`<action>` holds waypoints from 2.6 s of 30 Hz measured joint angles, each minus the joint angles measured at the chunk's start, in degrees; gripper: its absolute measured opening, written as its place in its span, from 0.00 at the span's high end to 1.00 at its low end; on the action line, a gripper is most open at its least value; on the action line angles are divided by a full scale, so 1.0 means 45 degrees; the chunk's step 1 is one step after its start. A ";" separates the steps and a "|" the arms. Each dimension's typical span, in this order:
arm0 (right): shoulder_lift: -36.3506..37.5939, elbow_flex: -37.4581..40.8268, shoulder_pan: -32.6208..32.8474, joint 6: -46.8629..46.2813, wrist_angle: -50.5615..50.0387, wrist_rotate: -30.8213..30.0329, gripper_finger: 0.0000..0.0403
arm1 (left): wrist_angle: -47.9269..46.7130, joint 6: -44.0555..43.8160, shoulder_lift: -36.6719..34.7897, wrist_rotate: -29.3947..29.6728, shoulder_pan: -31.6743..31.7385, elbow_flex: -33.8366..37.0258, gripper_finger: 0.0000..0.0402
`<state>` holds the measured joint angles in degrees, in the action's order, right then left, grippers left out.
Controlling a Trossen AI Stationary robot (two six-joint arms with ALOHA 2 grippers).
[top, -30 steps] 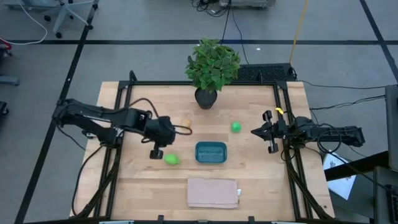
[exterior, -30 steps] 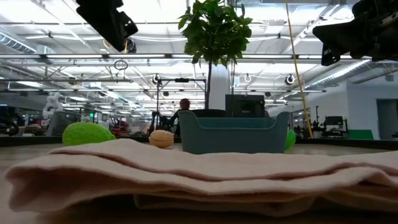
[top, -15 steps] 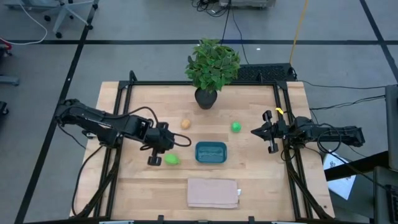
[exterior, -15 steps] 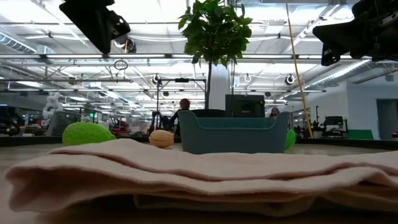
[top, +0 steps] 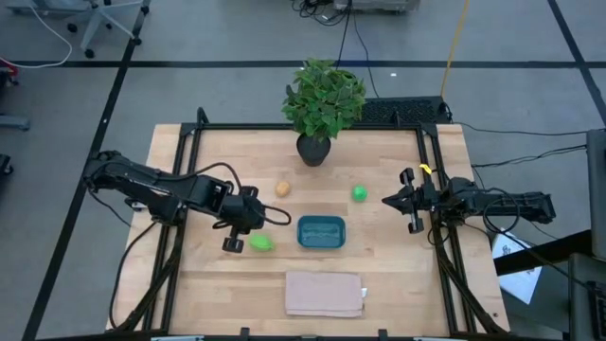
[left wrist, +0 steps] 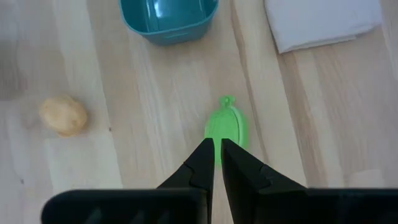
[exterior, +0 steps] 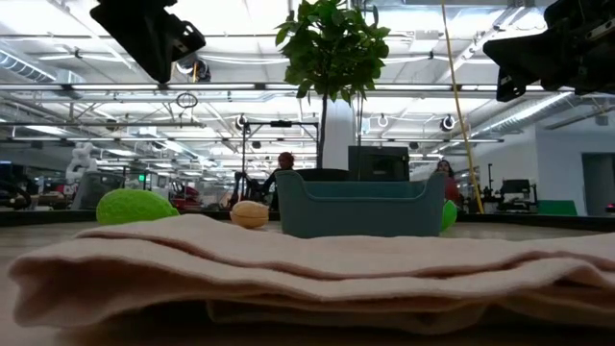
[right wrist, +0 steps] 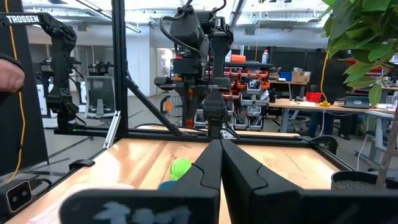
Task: Pick and placing Produce into tupperware
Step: Put the green melon into the blue bin
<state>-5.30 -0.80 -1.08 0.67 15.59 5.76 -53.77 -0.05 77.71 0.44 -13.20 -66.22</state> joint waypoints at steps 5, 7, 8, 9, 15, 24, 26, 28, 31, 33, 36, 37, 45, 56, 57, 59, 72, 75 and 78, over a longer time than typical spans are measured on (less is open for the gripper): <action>0.0000 -0.0003 -0.0005 0.0000 0.0000 0.0000 1.00 | 0.0050 -0.0800 0.0000 -0.0266 -0.0014 0.0000 0.81; 0.0000 -0.0004 -0.0005 0.0000 0.0000 0.0000 1.00 | 0.0070 -0.1355 0.0000 -0.0414 -0.0009 0.0000 0.72; 0.0000 -0.0001 -0.0005 0.0002 0.0000 0.0000 1.00 | 0.0070 -0.1509 0.0000 -0.0421 -0.0009 0.0000 0.67; 0.0000 -0.0004 -0.0002 0.0000 0.0003 0.0000 1.00 | 0.0070 -0.1621 0.0000 -0.0421 -0.0009 0.0000 0.62; 0.0000 -0.0001 -0.0004 0.0002 0.0005 0.0000 1.00 | 0.0080 -0.2024 0.0000 -0.0424 -0.0014 0.0000 0.30; -0.0005 0.0001 -0.0003 0.0000 0.0005 0.0000 1.00 | 0.0114 -0.1676 0.1043 -0.0376 -0.0167 0.0000 0.11; -0.0001 0.0001 -0.0001 0.0004 0.0005 0.0000 1.00 | 0.0116 -0.1454 0.1484 -0.0372 -0.0242 0.0005 0.10; 0.0000 0.0001 -0.0005 0.0000 0.0005 0.0000 1.00 | 0.0236 -0.1413 0.1884 -0.0373 -0.0266 0.0005 0.10; 0.0000 -0.0002 -0.0003 0.0000 0.0008 0.0000 1.00 | 0.0269 -0.1389 0.2590 -0.0419 -0.0266 0.0005 0.10; -0.0004 0.0001 -0.0005 0.0000 0.0010 0.0000 1.00 | 0.0358 -0.1327 0.2976 -0.0527 -0.0266 0.0005 0.10; -0.0005 0.0001 -0.0005 0.0000 0.0010 0.0000 1.00 | 0.0671 -0.1194 0.3431 -0.0915 -0.0266 0.0005 0.10; -0.0005 -0.0004 -0.0005 0.0000 0.0010 0.0000 1.00 | 0.0886 -0.1129 0.3567 -0.1121 -0.0266 0.0005 0.10; -0.0005 0.0001 -0.0004 0.0000 0.0010 0.0000 1.00 | 0.1329 -0.1059 0.4169 -0.1772 -0.0290 0.0005 0.10; -0.0004 0.0000 -0.0004 -0.0092 0.0005 0.0000 1.00 | 0.1243 -0.1111 0.4265 -0.0756 -0.0383 0.0015 0.10; -0.0005 -0.0003 -0.0004 -0.0093 0.0005 0.0000 1.00 | 0.1345 -0.1112 0.4265 -0.0756 -0.0383 0.0075 0.10; -0.0002 0.0000 -0.0005 -0.0097 0.0005 0.0000 1.00 | 0.1420 -0.1127 0.4265 -0.0756 -0.0383 0.0243 0.10; -0.0003 -0.0004 0.0000 -0.0102 0.0005 0.0000 1.00 | 0.2689 -0.1245 0.4265 -0.0752 -0.0422 0.1394 0.10; 0.0000 -0.0004 -0.0005 -0.0102 0.0005 0.0000 1.00 | 0.3044 -0.1243 0.4265 -0.0761 -0.0422 0.1865 0.10; 0.0000 -0.0004 -0.0005 -0.0103 0.0005 0.0000 1.00 | 0.3416 -0.1249 0.4265 -0.0758 -0.0422 0.2248 0.10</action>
<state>-5.30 -0.82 -1.10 0.21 15.62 5.76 -38.39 -5.68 96.90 -2.97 -15.09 -56.10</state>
